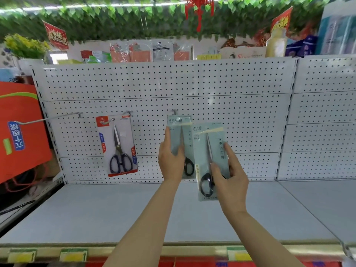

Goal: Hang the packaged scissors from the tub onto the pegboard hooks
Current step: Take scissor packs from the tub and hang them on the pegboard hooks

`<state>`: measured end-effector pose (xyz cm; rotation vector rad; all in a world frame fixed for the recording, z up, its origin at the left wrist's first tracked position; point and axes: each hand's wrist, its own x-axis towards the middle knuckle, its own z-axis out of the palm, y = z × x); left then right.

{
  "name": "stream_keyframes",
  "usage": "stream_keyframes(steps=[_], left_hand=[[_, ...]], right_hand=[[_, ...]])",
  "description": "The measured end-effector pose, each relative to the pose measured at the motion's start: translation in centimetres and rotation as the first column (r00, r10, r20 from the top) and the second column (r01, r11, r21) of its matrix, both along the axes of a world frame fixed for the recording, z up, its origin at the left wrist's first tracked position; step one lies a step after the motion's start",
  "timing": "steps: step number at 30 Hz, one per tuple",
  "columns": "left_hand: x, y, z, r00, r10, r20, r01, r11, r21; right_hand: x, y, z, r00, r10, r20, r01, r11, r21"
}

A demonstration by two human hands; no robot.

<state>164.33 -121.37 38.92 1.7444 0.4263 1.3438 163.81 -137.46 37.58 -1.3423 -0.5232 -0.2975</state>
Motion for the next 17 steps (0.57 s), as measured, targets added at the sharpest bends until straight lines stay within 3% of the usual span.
stream_keyframes(steps=[8, 12, 15, 17], left_hand=[[-0.4, 2.6, -0.8, 0.995, 0.040, -0.090, -0.027, 0.989, 0.144], [-1.9, 3.7, 1.4, 0.995, 0.094, 0.045, -0.100, 0.983, 0.154], [-2.8, 3.7, 4.5, 0.997, -0.034, 0.071, 0.016, 0.969, 0.247], [-2.9, 3.3, 6.0, 0.997, -0.060, -0.058, 0.077, 0.927, 0.368]], right_hand=[[0.0, 3.8, 0.9, 0.999, 0.052, 0.003, -0.052, 0.998, 0.022], [0.0, 6.0, 1.9, 0.997, 0.076, 0.017, -0.076, 0.996, 0.036], [0.3, 7.4, 2.0, 0.997, 0.078, 0.004, -0.078, 0.996, 0.039], [0.5, 8.2, 1.6, 0.997, 0.075, -0.010, -0.075, 0.996, 0.044]])
